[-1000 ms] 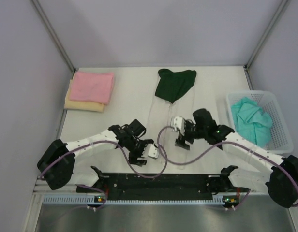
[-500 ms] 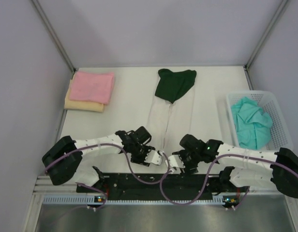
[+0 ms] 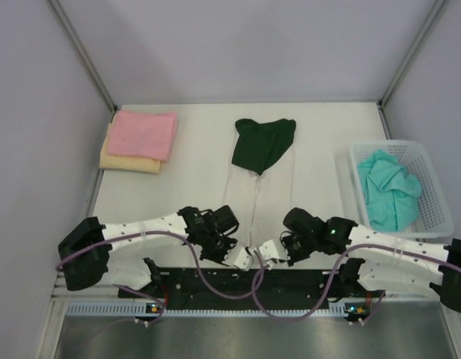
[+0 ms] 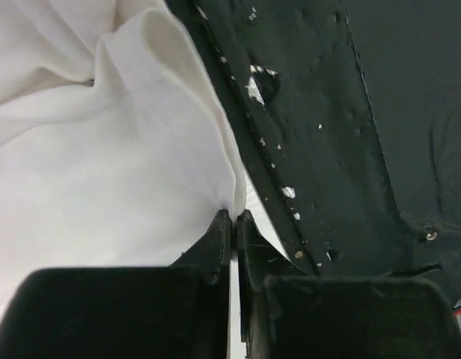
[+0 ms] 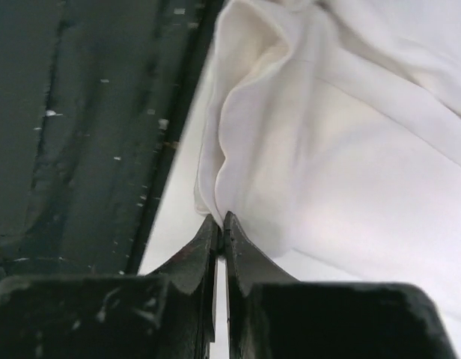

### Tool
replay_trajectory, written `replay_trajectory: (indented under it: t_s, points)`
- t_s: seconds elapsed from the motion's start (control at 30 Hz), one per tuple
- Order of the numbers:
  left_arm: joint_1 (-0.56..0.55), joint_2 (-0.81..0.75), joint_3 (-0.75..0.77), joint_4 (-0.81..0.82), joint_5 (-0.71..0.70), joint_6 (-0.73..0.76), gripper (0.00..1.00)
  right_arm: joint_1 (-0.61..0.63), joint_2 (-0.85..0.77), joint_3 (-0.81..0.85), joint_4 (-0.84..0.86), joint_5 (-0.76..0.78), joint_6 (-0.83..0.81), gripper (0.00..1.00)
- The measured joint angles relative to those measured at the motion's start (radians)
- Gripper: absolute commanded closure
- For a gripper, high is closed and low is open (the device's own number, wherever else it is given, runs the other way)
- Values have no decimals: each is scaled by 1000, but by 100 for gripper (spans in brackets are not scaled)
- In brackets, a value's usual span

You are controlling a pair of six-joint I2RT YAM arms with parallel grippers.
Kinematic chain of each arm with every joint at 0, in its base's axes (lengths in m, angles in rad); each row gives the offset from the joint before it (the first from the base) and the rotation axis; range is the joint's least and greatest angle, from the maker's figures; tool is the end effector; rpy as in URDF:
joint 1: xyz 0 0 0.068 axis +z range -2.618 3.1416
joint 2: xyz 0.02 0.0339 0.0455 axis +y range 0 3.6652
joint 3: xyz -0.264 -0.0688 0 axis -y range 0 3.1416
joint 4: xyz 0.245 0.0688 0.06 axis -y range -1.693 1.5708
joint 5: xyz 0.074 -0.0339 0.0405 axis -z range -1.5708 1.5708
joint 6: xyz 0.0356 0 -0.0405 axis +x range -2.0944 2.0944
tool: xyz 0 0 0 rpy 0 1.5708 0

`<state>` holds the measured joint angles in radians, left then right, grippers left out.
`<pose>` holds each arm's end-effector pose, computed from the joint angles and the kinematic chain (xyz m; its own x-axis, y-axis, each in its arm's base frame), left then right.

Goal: Fold and stack the t-shirts
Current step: Grab the bottom of the folded rectangular tshirt with both arms, then fold the folded rectangular tshirt in 1/3 of the way

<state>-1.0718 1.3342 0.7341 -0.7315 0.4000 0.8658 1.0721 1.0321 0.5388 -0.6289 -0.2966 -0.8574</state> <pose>0.0929 -0.1994 0.1776 0.3483 0.8268 -0.4417 0.9068 -0.4166 -0.0647 0.0749 0.1592 0.1796 0.3989 -0.7795 -0.4829 -0.9151 -0.3719 -0.1556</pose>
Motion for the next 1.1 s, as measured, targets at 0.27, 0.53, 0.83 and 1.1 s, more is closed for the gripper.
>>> replay_trajectory:
  t_s: [0.27, 0.53, 0.83, 1.1]
  points:
    - [88, 52, 301, -144, -51, -108, 100, -291, -115, 146, -16, 0, 118, 100]
    - [368, 331, 656, -199, -92, -165, 100, -540, 74, 237, 193, 29, 126, 100]
    - [460, 612, 941, -196, -145, -190, 100, -671, 362, 332, 409, 43, 52, 100]
    - [513, 730, 1076, -140, -152, -215, 100, -702, 494, 367, 470, 30, -55, 100]
